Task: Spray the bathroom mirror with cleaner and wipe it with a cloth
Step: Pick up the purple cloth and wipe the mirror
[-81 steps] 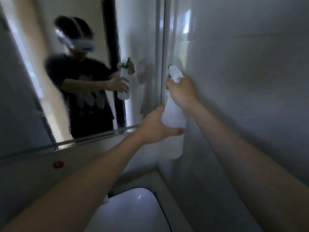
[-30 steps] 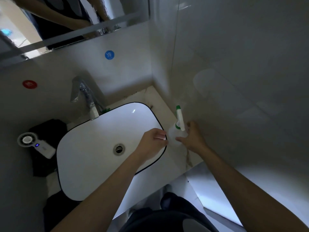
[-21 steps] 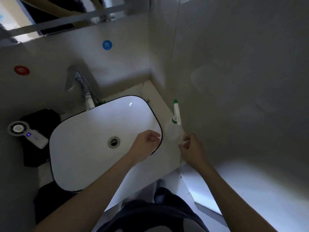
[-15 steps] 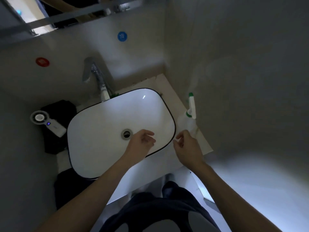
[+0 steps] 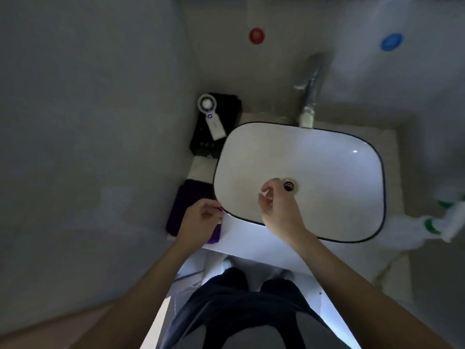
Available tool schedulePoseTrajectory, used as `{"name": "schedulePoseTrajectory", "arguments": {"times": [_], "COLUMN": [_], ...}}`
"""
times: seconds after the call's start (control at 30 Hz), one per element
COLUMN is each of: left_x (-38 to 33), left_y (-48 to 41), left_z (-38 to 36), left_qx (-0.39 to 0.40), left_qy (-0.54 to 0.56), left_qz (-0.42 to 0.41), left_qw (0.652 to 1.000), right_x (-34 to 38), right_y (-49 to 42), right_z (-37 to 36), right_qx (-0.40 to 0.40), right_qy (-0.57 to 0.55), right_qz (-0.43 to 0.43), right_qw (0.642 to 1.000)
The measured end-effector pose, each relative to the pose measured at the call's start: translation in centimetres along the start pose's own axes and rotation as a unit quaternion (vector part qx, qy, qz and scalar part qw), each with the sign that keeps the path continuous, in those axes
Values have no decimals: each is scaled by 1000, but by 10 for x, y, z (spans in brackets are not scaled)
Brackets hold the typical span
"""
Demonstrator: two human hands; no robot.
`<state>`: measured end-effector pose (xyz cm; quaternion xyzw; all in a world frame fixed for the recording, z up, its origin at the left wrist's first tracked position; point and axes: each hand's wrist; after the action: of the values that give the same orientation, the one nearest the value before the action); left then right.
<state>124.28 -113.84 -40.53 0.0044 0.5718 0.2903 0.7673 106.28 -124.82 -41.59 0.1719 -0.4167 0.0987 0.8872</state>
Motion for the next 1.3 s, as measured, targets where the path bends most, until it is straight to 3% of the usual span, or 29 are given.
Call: {"name": "schedulePoseTrajectory", "arguments": {"times": [0.3,0.5,0.63,0.73,0.8,0.9,1.0,1.17,1.3], "left_x": [69,78,82,86,88,88,85,82,82], "left_y": [41,38,36,38,40,45,51,55,54], "left_z": [37,47,55,62,65,68,69,74,78], "left_qx": [-99,-140,-149,-142,-139,-118,-97,-99,-109], "left_qy": [22,29,26,28,31,26,19,26,48], "left_qz": [116,118,115,120,124,120,114,110,114], "left_qw": [988,983,982,982,982,985,989,989,986], "right_x": [25,15,11,7,1,-10,-18,-5,19], "right_y": [5,13,13,17,16,9,3,0,4], "right_z": [-69,-110,-137,-157,-166,-179,-187,-191,-188], "right_qx": [116,169,188,202,199,211,209,218,196], "right_qy": [30,51,127,214,235,191,119,97,-5], "right_qz": [55,53,61,29,-38,-144,-190,-134,-72], "right_qw": [991,983,972,955,951,948,952,962,978]}}
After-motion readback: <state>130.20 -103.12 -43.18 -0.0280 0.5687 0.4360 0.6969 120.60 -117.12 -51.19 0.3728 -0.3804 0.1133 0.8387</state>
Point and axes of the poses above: each hand's wrist, its own y-axis away from the middle knuckle, its own z-axis out of the back of the hand, x = y × z, and after that the axes turned 7 degrees about -z, right-handed
